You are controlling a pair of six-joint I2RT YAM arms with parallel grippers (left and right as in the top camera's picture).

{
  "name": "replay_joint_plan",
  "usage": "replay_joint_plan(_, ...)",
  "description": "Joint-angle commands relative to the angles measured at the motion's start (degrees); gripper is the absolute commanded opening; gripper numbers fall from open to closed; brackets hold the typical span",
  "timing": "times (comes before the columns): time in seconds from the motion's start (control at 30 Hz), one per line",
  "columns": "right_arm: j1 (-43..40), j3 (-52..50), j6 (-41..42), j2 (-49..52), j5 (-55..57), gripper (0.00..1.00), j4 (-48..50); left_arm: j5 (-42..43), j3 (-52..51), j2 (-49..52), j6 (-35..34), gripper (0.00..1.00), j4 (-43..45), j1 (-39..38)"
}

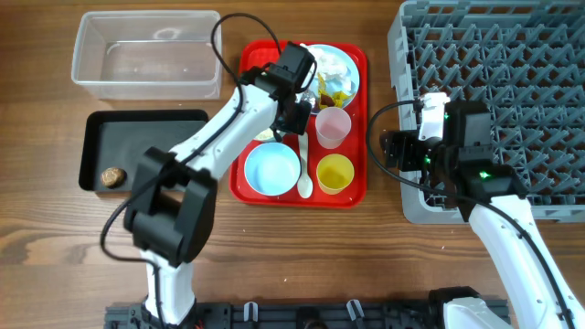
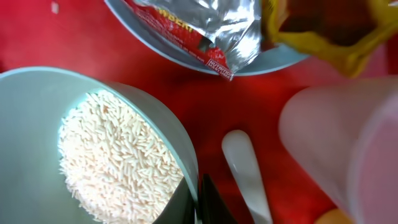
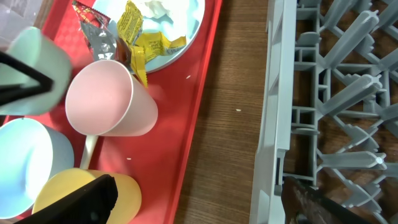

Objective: Sort waste into correct bins and load items into the dishwasher rack
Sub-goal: 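Pour the rice from the green bowl into the black tray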

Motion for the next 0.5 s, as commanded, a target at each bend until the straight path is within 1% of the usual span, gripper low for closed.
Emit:
replay_joint_plan(0.0,0.17,0.87,-0.57,0.33,-0.31,0.87,-0.04,-1.33,-0.24,-7.93,-4.55,0.04,-1.07,0.9)
replay_joint_plan(0.07,0.17,0.87,-0.55,0.33,-0.31,0.87,-0.02,-1.33,-0.24,-11.52,-6.86,0.04,-2.6,2.38)
replay_joint_plan(0.13,0.17,0.87,-0.55,0.33,-0.31,0.87,0.0,-1.29,-0.24,-14.97,-10.38,0.04,-5.95,4.83)
replay_joint_plan(0.17,0.17,0.87,-0.57,0.33,-0.24,0.87,0.02,0.26,-0.24,-16.33,-11.56,0.04,-8.48,6.27)
replay_joint_plan(0.23,0.17,0.87,-0.72,0.33,-0.09,0.87,0.0,3.26,-0.24,-17.57,-11.63,0.04,-13.4,9.33)
replay_joint_plan(0.33,0.17,0.87,-0.98,0.33,-0.09,0.87,0.0,3.69,-1.95,-17.66,-11.54,0.04,-20.44,15.15)
replay_joint_plan(0.4,0.17,0.87,-1.01,0.33,-0.09,0.88,0.0,7.13,-4.72,-17.66,-9.84,0.04,-20.37,19.34)
replay_joint_plan(0.47,0.17,0.87,-0.98,0.33,-0.09,0.87,-0.02,13.2,-7.34,-17.66,-6.97,0.04,-18.16,23.45)
